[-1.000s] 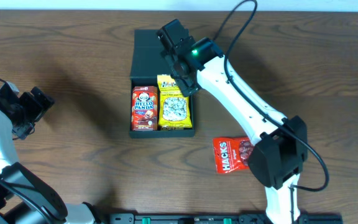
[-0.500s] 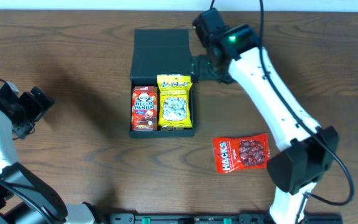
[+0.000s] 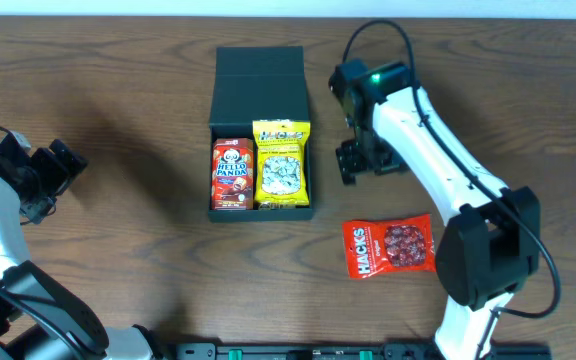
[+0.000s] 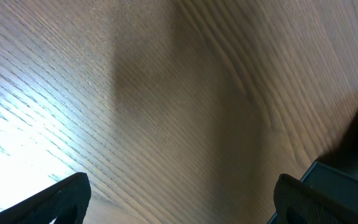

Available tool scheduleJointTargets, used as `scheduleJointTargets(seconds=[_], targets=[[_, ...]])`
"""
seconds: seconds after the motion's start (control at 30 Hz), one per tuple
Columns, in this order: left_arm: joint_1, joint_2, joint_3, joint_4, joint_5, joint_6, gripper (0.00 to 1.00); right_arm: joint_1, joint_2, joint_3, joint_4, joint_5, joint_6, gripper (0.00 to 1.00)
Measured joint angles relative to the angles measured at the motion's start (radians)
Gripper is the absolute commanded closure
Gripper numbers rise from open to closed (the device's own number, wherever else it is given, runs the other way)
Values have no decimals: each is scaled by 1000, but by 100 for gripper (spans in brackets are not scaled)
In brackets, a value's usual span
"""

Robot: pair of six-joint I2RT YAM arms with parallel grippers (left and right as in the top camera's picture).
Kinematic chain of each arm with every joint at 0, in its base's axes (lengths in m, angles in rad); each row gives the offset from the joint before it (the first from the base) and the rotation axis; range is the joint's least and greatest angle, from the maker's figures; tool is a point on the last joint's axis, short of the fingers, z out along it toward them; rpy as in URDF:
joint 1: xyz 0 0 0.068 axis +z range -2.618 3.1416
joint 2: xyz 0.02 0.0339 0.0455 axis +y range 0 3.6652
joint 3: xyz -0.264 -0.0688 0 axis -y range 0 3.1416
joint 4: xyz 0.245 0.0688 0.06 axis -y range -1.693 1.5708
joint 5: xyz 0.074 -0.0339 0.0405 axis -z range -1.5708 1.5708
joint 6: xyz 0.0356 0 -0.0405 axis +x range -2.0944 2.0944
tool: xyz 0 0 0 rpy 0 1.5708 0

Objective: Pack container
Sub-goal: 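Move the right gripper to the red Hacks bag on the table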

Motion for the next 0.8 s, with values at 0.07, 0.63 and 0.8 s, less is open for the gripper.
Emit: scheduleJointTargets(seconds=[0.07, 0.63, 0.8], targets=[[0, 0, 0, 0, 0, 0, 5, 14, 0, -36, 8, 1, 29, 17], [0, 0, 0, -9, 0, 0, 5, 346, -52, -330, 145, 130, 264, 19], [0, 0, 0, -8, 0, 0, 5, 349, -241, -500, 254, 139, 276, 22]])
